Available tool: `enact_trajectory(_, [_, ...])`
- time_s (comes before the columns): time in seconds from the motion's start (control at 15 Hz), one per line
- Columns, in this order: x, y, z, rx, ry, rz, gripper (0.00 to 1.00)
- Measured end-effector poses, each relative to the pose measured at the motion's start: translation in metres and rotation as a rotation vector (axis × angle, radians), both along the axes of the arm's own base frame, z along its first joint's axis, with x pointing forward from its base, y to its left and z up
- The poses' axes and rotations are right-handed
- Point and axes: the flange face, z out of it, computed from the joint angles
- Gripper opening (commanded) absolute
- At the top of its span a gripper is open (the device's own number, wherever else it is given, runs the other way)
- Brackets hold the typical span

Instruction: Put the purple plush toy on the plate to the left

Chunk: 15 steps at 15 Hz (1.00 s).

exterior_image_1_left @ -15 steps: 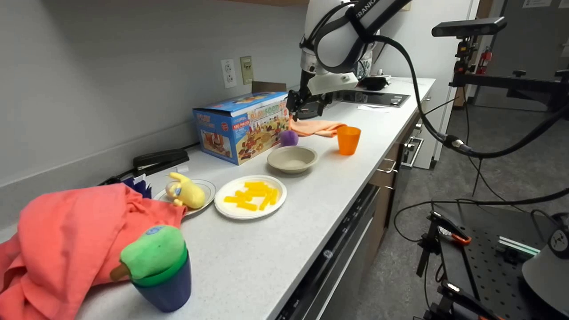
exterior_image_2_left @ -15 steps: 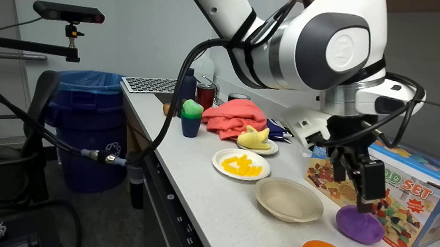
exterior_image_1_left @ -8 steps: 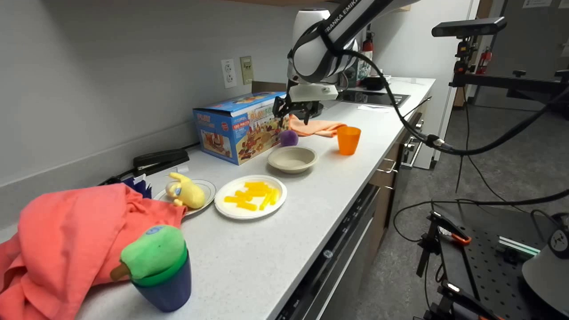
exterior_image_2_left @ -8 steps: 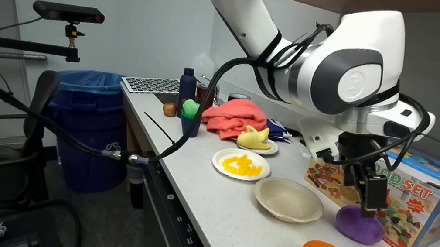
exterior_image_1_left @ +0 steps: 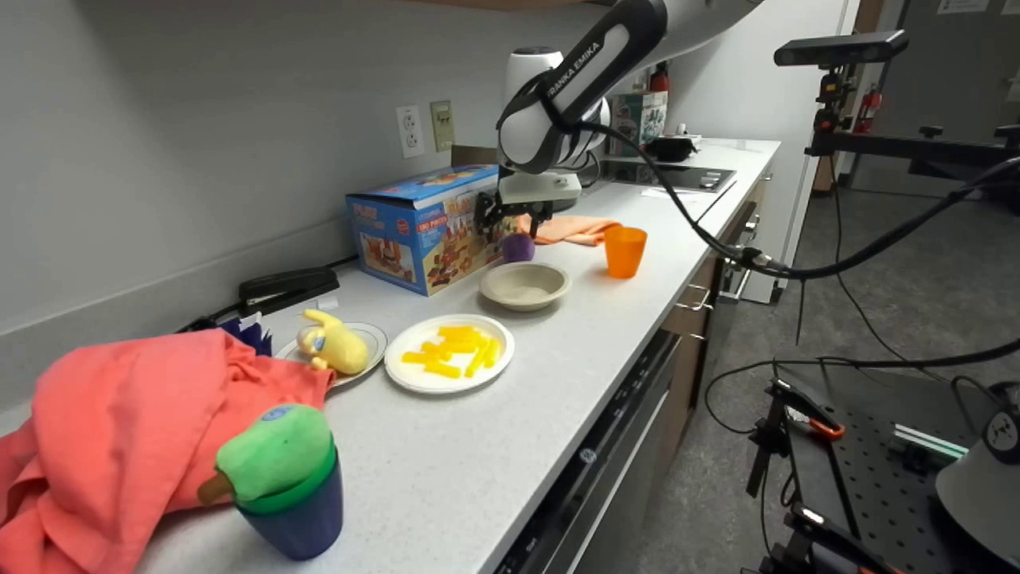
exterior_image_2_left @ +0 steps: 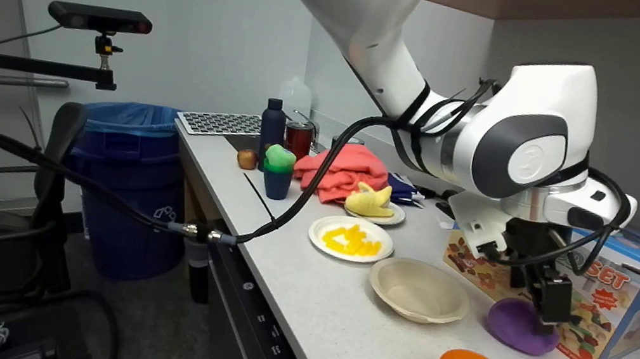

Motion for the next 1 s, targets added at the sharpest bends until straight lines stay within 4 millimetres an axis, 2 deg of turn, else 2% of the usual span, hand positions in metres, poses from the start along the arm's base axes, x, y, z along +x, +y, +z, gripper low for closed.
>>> enact_trajectory(0.07, [0.002, 0.000, -0.004, 0.006, 0.010, 0.000, 0.72])
enact_trajectory(0.13, [0.003, 0.000, -0.007, 0.011, 0.023, 0.001, 0.72])
enact_trajectory(0.2, [0.004, 0.000, -0.009, 0.017, 0.036, 0.002, 0.68])
enact_trajectory(0.47, [0.008, 0.002, -0.014, 0.035, 0.091, 0.007, 0.37])
enact_trajectory(0.73, [0.011, 0.007, -0.009, 0.050, 0.141, 0.043, 0.11])
enact_trajectory(1.0, [0.014, 0.012, 0.000, 0.049, 0.164, 0.113, 0.03])
